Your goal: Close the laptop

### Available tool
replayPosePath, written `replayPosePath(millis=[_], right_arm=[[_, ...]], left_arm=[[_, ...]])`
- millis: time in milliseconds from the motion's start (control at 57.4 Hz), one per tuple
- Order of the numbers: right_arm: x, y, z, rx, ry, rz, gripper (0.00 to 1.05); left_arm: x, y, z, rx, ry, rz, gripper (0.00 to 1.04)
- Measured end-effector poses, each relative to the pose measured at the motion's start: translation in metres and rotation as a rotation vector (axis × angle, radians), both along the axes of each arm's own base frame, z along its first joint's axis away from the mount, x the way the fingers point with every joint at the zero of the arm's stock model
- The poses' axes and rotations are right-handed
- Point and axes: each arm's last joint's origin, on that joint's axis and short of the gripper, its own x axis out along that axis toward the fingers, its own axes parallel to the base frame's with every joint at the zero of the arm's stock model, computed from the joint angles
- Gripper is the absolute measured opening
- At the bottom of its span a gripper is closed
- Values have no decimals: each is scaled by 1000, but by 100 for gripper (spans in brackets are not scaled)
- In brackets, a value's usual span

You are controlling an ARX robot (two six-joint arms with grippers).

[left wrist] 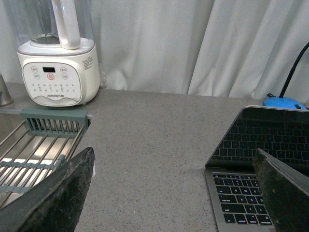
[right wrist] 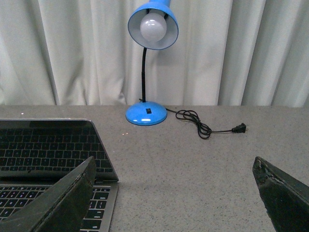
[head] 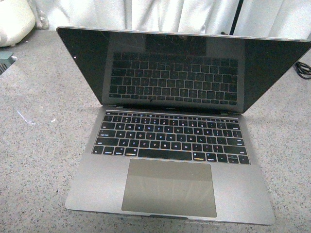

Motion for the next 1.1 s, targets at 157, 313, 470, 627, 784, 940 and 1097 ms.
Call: replayPosePath(millis=[157, 313, 470, 627, 784, 940, 1097], right_arm=[[0, 0, 0, 0, 0, 0, 95], [0, 0, 0, 0, 0, 0, 95], [0, 0, 0, 0, 0, -1, 95], [4, 0, 0, -56, 20, -248, 95], [21, 6, 0, -26, 57, -128, 95], [65, 11, 28, 44, 46, -25, 95], [108, 18, 44, 93, 106, 93, 95]], left_arm=[[0, 0, 0, 0, 0, 0, 98], [0, 0, 0, 0, 0, 0, 98], [0, 0, 0, 0, 0, 0, 98], [3, 0, -9, -40, 142, 53, 98], [17, -6, -4, -72, 173, 42, 98], [53, -24, 22, -80, 139, -12, 98], [111, -48, 43, -73, 139, -45, 98]])
